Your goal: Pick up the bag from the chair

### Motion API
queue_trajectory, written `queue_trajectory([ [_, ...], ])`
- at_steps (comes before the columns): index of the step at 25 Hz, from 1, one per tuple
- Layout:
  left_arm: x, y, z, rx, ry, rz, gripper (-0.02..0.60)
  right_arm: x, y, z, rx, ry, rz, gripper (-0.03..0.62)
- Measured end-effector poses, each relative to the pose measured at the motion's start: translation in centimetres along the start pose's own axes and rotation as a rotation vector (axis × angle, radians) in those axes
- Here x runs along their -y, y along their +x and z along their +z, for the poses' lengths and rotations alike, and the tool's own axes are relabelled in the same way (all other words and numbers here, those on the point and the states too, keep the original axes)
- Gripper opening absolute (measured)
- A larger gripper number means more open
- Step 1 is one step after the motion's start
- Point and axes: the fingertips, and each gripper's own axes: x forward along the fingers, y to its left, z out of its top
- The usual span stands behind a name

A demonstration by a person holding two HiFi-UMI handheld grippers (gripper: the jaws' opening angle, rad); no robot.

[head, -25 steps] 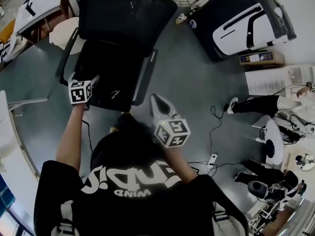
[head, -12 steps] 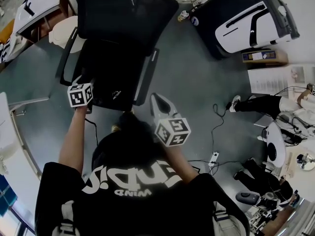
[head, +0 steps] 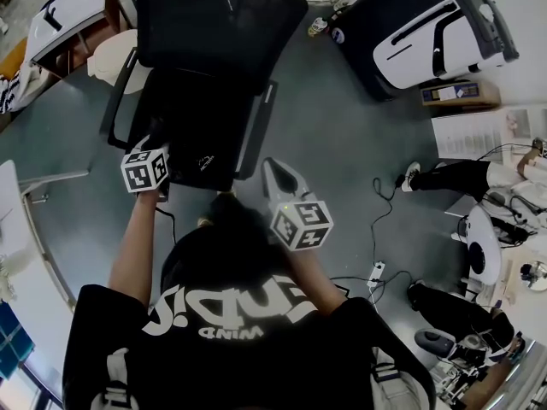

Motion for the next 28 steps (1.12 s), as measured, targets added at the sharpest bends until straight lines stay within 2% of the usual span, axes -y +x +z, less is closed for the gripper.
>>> queue_trajectory([
  [4,0.3,-0.9,0.1,0.013,-0.016,-0.036,0.077,-0.5,-0.4,-0.2,0.008,-0.001,-0.005,0.0],
  [7,1.1,-2.0,1.0,0.055,-0.061,-0.074,0.075,-0.7,-0.9,-0.2,0.016,0.001,-0.01,0.0],
  [17,5.0,-6.9,4.4,0.175,-0.087,-0.169,0.063,-1.6,-3.1,-1.2,0.049,0.008,-0.028,0.0],
  [24,7.3,-11.5,4.6,0.212,-0.039,-0.236,0.061,-3.1,-4.8,-2.4,0.072,0.004,-0.03,0.0],
  [28,9.9,-15.4,4.8,0.24,0.015,-0.297,0.063,-4.4,-6.4,-3.3,0.086,0.002,-0.027,0.0],
])
